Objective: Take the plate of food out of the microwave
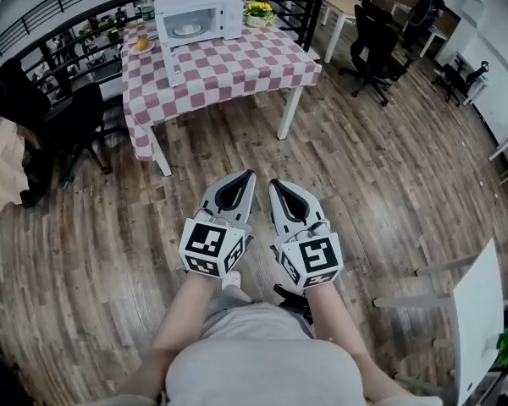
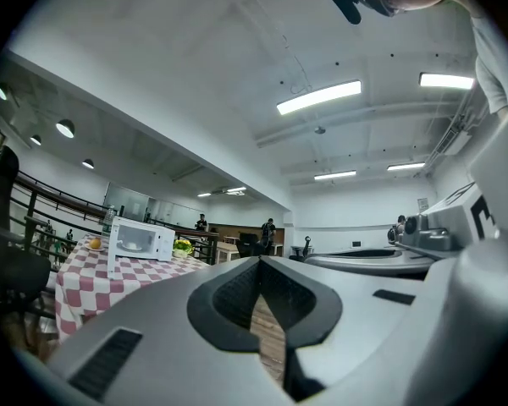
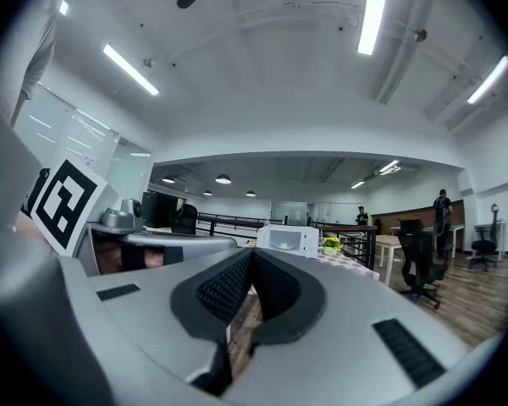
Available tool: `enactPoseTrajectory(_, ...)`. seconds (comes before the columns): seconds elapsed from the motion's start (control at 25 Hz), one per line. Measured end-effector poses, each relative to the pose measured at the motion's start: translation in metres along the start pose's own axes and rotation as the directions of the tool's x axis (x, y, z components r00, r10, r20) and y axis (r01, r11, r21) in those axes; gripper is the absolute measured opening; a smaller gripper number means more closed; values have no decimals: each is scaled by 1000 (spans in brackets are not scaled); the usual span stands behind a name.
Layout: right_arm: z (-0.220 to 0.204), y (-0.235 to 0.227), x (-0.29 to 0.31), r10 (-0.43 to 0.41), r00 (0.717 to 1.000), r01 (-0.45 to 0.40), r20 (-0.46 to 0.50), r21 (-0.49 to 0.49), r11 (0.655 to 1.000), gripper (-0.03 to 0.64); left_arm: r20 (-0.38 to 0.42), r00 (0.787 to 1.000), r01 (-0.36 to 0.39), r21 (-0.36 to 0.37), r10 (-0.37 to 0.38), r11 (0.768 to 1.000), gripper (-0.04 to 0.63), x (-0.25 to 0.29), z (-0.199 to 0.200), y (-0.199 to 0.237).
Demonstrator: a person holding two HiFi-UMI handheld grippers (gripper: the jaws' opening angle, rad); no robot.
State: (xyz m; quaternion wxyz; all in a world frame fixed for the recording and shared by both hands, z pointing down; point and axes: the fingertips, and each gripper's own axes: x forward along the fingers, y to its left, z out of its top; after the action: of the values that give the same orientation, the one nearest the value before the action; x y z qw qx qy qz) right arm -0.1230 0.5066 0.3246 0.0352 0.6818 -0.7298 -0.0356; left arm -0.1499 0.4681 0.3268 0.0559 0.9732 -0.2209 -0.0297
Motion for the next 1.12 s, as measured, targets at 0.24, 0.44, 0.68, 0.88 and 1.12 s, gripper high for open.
enactPoseTrajectory(0.24,0,8,50,41,999,-41,-15,-5,999,26,-5,999,-38,-15,38,999,2,12,6,50)
enactPoseTrajectory(0.44,-1,13,84,58,998,-58,-24,-7,998,26,-4,999,-54,-33,54,998,2,19,7,85)
enactPoseTrajectory(0.68,-2,15,123,69,998,-69,-6,-18,997,25,7,998,-65,-23,65,998,2,31,10,120)
enactPoseTrajectory(0.88,-7,20,143,91,996,-91,-14,-14,996,26,-5,996,-91,-34,91,995,2,36,7,143)
enactPoseTrajectory(1.12,-16,17,163,111,993,-112,-32,1,994,26,-12,993,-114,-41,113,993,2,45,4,161)
